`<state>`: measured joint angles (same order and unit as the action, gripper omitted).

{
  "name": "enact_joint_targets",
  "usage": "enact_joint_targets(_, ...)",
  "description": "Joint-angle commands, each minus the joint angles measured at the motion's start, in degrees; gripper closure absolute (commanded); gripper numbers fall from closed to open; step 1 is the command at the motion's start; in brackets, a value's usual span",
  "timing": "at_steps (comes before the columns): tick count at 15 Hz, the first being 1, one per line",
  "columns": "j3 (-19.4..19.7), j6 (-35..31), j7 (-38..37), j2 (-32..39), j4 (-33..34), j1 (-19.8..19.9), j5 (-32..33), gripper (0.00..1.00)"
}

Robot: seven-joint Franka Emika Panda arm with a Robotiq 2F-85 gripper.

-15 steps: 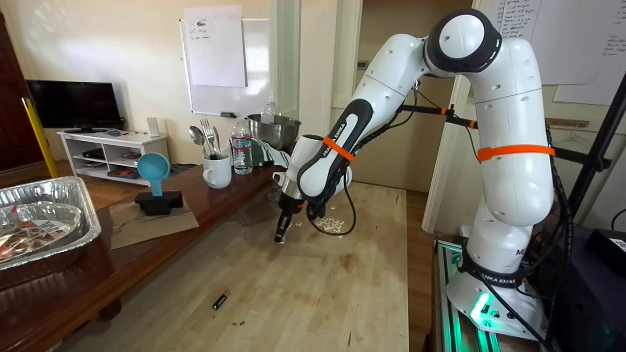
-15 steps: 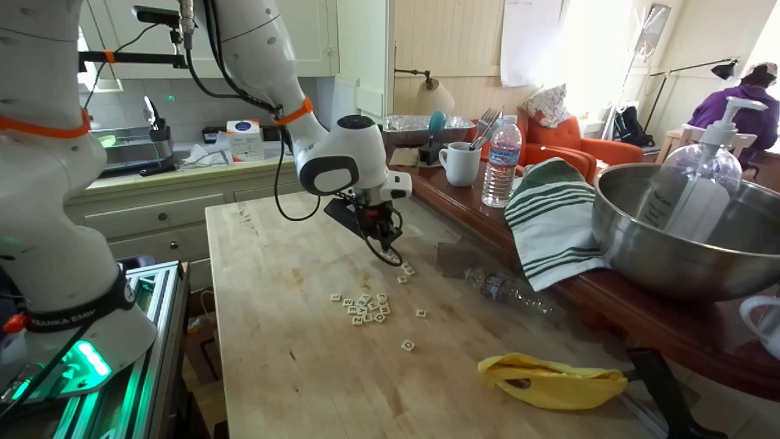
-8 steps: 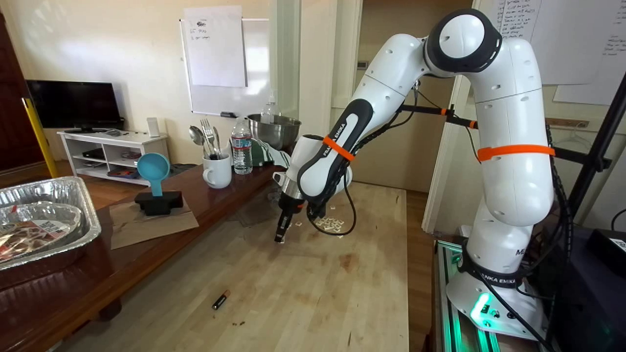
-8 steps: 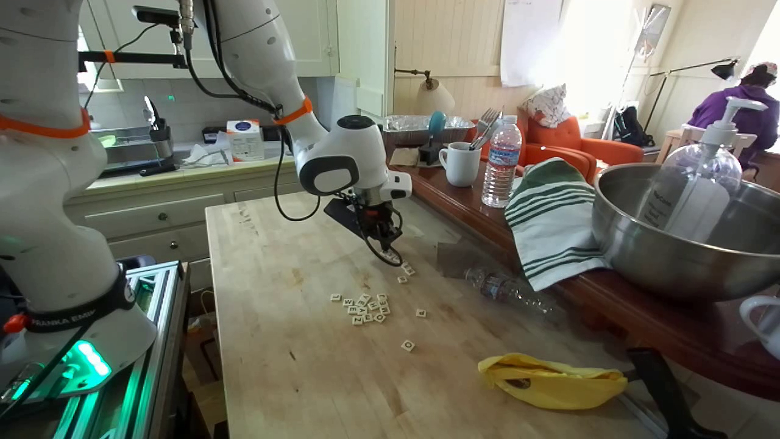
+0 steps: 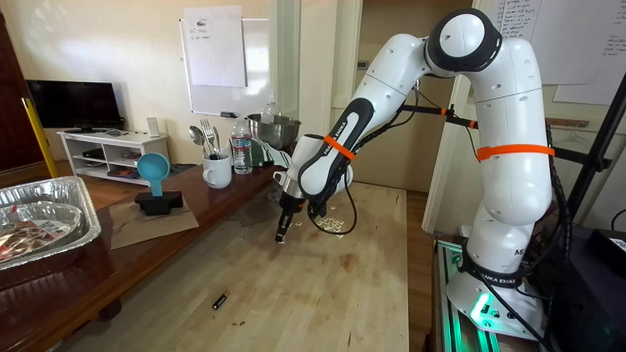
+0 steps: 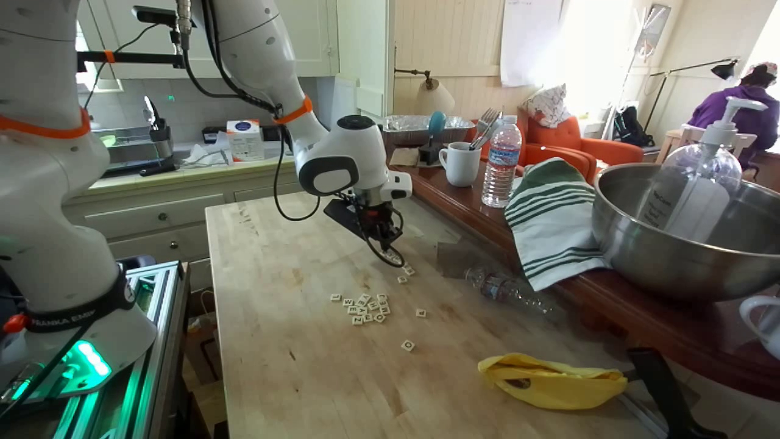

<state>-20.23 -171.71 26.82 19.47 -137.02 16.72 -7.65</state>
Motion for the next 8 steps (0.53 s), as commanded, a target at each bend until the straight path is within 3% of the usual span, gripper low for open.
enact_joint_targets(1, -3.10, 1.03, 2.51, -1.84, -1.48, 3.15, -1.50, 1.00)
enact_joint_targets(8, -7.29, 1.03, 5.29, -3.38, -1.63, 7.73, -3.88, 1.00)
